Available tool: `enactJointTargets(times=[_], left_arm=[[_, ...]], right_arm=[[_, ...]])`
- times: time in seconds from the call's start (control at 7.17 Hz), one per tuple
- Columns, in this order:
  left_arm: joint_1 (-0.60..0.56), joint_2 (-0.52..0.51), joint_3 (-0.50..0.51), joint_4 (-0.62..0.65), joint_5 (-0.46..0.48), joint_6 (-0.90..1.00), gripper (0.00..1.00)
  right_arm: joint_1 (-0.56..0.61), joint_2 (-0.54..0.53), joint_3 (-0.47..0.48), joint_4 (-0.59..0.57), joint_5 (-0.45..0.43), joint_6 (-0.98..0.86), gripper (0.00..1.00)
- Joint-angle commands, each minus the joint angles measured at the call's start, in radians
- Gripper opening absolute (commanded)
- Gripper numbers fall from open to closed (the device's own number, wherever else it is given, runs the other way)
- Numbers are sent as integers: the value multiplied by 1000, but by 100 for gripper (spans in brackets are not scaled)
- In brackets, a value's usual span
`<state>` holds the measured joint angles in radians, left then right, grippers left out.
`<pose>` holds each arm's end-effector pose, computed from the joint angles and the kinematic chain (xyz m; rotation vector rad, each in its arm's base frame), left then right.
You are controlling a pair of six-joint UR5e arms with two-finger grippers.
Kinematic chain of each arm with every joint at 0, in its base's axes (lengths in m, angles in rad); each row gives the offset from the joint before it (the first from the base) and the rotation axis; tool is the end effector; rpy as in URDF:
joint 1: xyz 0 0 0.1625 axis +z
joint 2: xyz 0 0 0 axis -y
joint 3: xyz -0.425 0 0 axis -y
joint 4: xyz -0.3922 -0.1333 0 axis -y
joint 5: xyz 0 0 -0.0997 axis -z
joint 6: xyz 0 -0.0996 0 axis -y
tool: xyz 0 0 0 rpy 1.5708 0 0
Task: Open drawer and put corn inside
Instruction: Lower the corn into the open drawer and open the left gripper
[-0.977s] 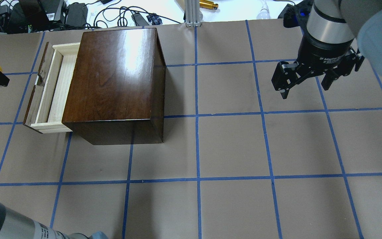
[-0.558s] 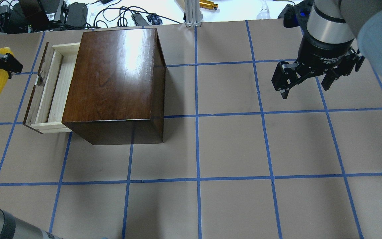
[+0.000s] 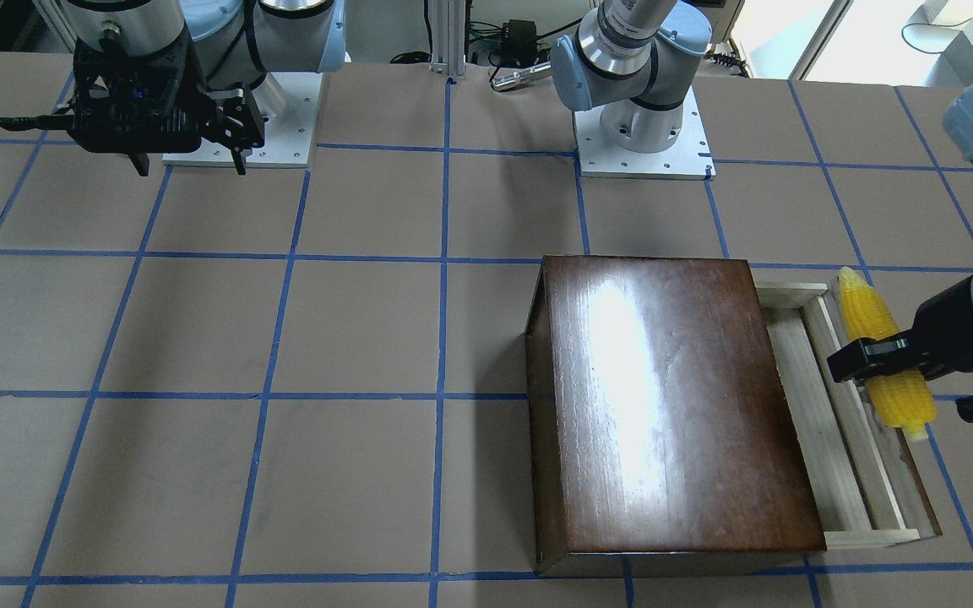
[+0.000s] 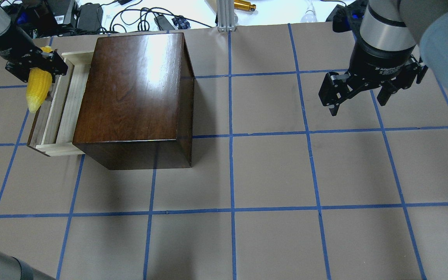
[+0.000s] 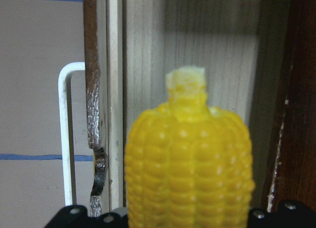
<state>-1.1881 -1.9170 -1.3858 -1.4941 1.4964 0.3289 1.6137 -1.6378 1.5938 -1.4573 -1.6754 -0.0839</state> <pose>0.1019 -0.6298 0.3919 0.0866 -3.0402 -0.0811 0.1423 -0.4503 0.4981 0.1979 -3.0301 -0.1088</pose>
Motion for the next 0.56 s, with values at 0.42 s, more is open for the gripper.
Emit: enactJointTargets(times=[0.42], left_arm=[[-1,9,1,-12,7,-5,100]], right_arm=[[0,1,0,0,0,-1,100]])
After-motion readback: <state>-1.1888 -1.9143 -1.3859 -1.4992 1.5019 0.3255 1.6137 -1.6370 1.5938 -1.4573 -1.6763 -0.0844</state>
